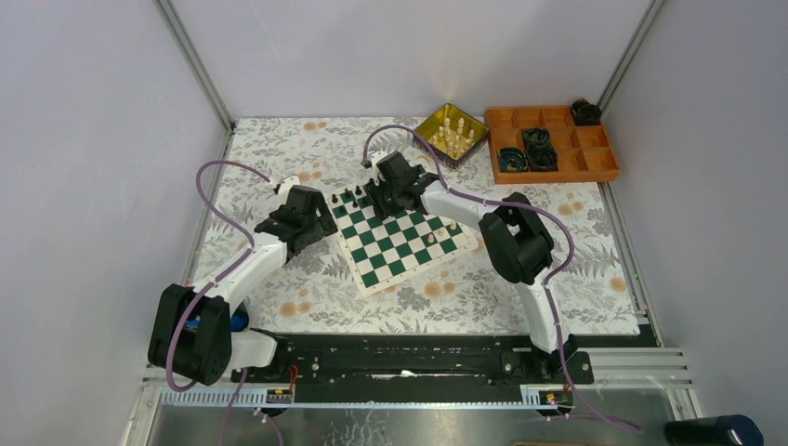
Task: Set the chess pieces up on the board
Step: Pick up the chess piece from the chessboard.
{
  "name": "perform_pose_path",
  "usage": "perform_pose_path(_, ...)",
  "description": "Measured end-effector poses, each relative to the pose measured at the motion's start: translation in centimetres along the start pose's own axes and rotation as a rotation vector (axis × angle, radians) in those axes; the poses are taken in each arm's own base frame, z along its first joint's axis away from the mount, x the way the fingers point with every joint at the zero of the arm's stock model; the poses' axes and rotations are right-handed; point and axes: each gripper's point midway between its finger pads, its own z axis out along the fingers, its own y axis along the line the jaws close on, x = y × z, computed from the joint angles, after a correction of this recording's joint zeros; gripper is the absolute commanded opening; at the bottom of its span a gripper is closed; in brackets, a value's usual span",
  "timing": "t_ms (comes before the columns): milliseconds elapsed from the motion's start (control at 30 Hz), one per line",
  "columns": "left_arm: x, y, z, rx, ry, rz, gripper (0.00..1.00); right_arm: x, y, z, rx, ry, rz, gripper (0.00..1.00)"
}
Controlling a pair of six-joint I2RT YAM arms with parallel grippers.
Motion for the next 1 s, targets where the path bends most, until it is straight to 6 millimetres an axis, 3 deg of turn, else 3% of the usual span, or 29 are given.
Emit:
perform_pose_path(267,0.0,0.0,0.0,0.001,-0.001,0.004,0.88,0.5,0.1,1.1,-0.005,0.017,0.000,0.49)
perform_pose_path(500,0.0,0.0,0.0,0.001,-0.001,0.007,0.88,1.1,0.0,1.5,-0.003,0.032,-0.003,0.36)
perform_pose_path(667,0.0,0.0,0.1,0.003,-0.004,0.007,0.88,1.2,-0.1,1.7,-0.002,0.033,-0.007,0.19)
perform_pose_path(1000,0.1,0.1,0.1,0.002,-0.001,0.007,0.88,1.4,-0.2,1.6,0.004,0.018,-0.015,0.07)
